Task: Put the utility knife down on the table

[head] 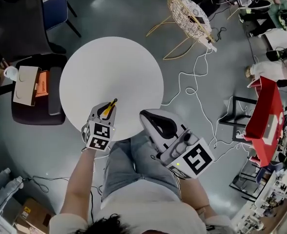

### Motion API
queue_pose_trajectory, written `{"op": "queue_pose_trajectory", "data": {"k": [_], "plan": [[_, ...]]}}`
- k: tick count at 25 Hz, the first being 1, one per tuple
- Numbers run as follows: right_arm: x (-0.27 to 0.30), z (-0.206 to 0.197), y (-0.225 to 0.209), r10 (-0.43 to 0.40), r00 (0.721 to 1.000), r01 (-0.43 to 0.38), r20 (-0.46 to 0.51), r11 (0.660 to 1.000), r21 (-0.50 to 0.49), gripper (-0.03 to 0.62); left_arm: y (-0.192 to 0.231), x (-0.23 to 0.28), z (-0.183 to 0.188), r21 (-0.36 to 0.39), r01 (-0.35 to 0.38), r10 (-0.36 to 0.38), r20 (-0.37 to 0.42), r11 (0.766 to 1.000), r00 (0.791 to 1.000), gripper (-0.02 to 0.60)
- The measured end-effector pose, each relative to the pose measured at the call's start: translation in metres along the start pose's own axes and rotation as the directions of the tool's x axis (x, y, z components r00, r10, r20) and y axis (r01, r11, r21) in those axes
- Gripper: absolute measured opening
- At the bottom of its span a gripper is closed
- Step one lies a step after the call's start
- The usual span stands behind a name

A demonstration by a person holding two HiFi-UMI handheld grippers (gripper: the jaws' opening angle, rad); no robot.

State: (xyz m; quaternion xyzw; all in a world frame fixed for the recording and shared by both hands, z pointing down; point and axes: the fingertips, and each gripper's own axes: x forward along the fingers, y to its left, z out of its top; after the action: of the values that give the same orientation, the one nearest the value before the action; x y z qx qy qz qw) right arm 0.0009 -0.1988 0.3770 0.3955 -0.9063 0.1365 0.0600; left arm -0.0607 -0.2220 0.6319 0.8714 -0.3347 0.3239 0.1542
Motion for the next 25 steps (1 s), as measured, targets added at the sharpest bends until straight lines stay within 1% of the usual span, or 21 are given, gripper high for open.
{"op": "queue_pose_trajectory", "data": {"k": [3,11,14,21,22,25], "plan": [[-0.001,-0.002,-0.001,0.001,1.000,-0.001,-0.002,1.000,0.000,0.008,-0.002,0.007,-0.006,0.006,0.007,-0.007,-0.025,1.000,1.000,0.071],[-0.007,-0.007,-0.003,-0.004,1.000,0.004,-0.019,1.000,0.004,0.008,-0.002,0.020,-0.020,-0.031,0.018,-0.020,-0.083,0.999,0.996,0.074],[-0.007,-0.007,-0.003,0.001,1.000,-0.001,-0.016,1.000,0.001,0.008,-0.003,0.020,-0.020,-0.032,0.019,-0.022,-0.079,0.999,0.997,0.075],[-0.004,-0.005,-0.001,0.018,1.000,-0.018,-0.010,1.000,-0.005,0.008,0.003,0.014,-0.019,-0.041,-0.009,0.006,-0.067,0.999,0.998,0.074],[-0.004,-0.004,0.000,0.021,1.000,-0.021,-0.009,1.000,-0.007,0.008,0.004,0.012,-0.017,-0.041,-0.014,0.011,-0.063,0.999,0.998,0.069],[-0.003,0.000,0.003,0.036,0.999,-0.036,-0.002,0.999,-0.014,0.008,0.007,0.005,-0.012,-0.041,-0.029,0.028,-0.043,0.999,0.999,0.024]]}}
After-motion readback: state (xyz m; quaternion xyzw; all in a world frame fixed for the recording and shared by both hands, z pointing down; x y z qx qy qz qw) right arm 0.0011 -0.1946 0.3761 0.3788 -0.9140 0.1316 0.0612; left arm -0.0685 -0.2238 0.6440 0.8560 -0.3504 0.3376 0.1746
